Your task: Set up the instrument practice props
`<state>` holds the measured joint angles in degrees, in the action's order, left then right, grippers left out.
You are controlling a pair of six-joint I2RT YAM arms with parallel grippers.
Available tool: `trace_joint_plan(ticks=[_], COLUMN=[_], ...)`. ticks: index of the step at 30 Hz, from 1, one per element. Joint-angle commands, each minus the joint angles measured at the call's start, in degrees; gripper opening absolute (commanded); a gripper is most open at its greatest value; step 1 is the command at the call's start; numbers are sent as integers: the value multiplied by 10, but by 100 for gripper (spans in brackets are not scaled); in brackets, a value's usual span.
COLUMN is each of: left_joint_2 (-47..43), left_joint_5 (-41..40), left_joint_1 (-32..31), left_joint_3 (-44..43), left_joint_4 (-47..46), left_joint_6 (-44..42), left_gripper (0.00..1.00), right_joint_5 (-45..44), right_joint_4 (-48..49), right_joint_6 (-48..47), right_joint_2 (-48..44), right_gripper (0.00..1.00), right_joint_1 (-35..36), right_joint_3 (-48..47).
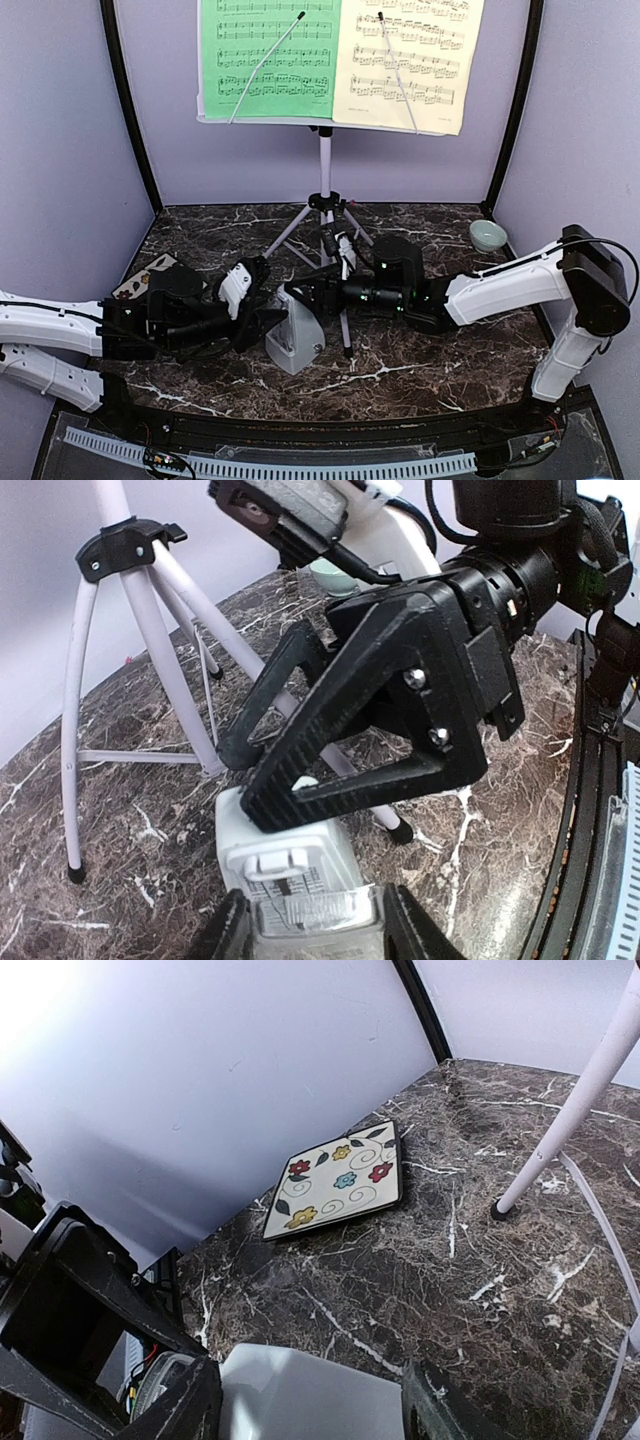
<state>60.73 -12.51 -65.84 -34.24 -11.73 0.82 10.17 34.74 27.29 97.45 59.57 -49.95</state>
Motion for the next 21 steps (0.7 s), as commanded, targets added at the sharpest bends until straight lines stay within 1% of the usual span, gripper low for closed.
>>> trace_joint_plan(ticks=[1, 4, 6, 9, 11, 12, 15, 17, 19, 21], left_joint_2=[-22, -32, -45, -87, -126, -137, -156, -163, -159, -144], left_joint_5=[-7, -46, -54, -96, -99, -92, -90, -85, -75, -68], left_joint_1=[-6, -6, -6, -4, 8, 15, 28, 42, 74, 104], left_joint_3=[28, 42, 53, 62, 61, 54, 23, 6, -13, -35], left_joint_4=[13, -1, -21, -18, 7, 35, 172, 242, 305, 349], left_joint_6=[80, 151, 162, 176, 183, 188, 214, 238, 262, 273], left_gripper=[17, 17, 17, 17, 18, 18, 17, 17, 17, 17], right_joint_5=[-49, -52, -53, -51, -50, -48, -43, -39, -34, -30], right_joint_4=[-351, -356, -358, -364, -367, -368, -375, -379, -391, -408], right_joint_6=[-52, -58, -61, -67, -68, -70, -71, -72, -76, -81], right_joint_2=[88, 88, 85, 79, 70, 67, 56, 48, 42, 38], right_gripper=[61, 61, 61, 61, 61, 61, 62, 63, 64, 65], right_joint_1=[0, 0, 0, 1, 1, 1, 3, 5, 8, 10], right_joint_3=[76, 71, 67, 58, 50, 46, 29, 16, -7, -35])
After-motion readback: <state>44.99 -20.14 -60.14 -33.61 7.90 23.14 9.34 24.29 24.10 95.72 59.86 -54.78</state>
